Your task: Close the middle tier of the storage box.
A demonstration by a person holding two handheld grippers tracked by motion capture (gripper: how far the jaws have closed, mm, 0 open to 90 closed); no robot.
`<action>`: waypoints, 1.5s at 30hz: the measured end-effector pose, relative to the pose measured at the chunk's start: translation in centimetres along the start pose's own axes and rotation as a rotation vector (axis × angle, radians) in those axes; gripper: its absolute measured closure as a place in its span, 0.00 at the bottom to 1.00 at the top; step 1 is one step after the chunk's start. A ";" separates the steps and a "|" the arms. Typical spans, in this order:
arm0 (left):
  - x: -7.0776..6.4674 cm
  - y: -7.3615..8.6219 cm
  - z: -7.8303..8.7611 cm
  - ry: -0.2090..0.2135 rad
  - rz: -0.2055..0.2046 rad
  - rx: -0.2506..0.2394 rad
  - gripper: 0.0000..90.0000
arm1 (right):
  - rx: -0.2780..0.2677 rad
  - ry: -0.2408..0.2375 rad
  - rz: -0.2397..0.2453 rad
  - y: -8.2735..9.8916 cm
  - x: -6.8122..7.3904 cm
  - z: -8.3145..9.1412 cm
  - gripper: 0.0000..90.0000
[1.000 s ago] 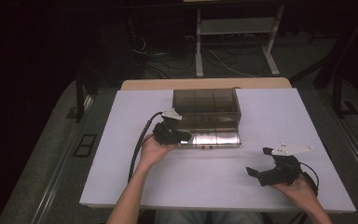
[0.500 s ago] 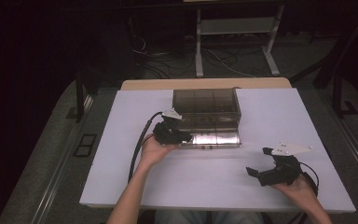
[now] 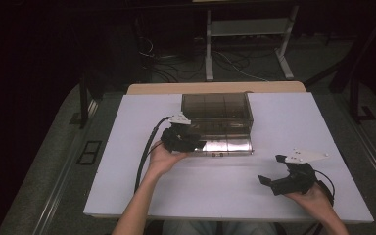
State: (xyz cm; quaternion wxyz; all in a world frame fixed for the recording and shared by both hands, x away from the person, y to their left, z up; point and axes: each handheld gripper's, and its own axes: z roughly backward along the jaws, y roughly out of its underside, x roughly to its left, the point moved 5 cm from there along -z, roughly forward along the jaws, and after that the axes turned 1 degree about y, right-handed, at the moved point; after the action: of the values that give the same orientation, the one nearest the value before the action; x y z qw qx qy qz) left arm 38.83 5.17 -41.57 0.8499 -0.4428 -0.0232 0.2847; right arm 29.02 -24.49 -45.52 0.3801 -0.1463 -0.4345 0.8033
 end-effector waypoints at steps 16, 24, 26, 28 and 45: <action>-2.5 -0.5 0.3 0.108 0.003 -0.047 0.39 | 0.002 -0.001 -0.004 0.0 0.1 0.0 0.00; -4.0 -0.5 -0.3 0.116 -0.039 -0.044 0.26 | 0.002 -0.002 -0.003 0.0 0.1 0.0 0.00; -4.3 -0.5 -0.4 0.113 -0.041 -0.044 0.22 | 0.001 -0.001 -0.001 0.0 0.1 -0.1 0.00; -4.5 -0.5 -0.6 0.113 -0.048 -0.038 0.19 | 0.001 -0.001 -0.001 0.0 0.1 -0.1 0.00; -6.0 0.3 -2.1 0.155 -0.103 0.021 0.24 | 0.002 0.000 0.000 0.0 0.1 -0.1 0.00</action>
State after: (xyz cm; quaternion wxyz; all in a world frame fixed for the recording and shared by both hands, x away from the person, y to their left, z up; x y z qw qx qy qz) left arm 34.28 0.74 -41.78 0.8672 -0.4528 0.0228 0.2057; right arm 29.02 -24.40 -45.55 0.3801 -0.1461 -0.4337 0.8037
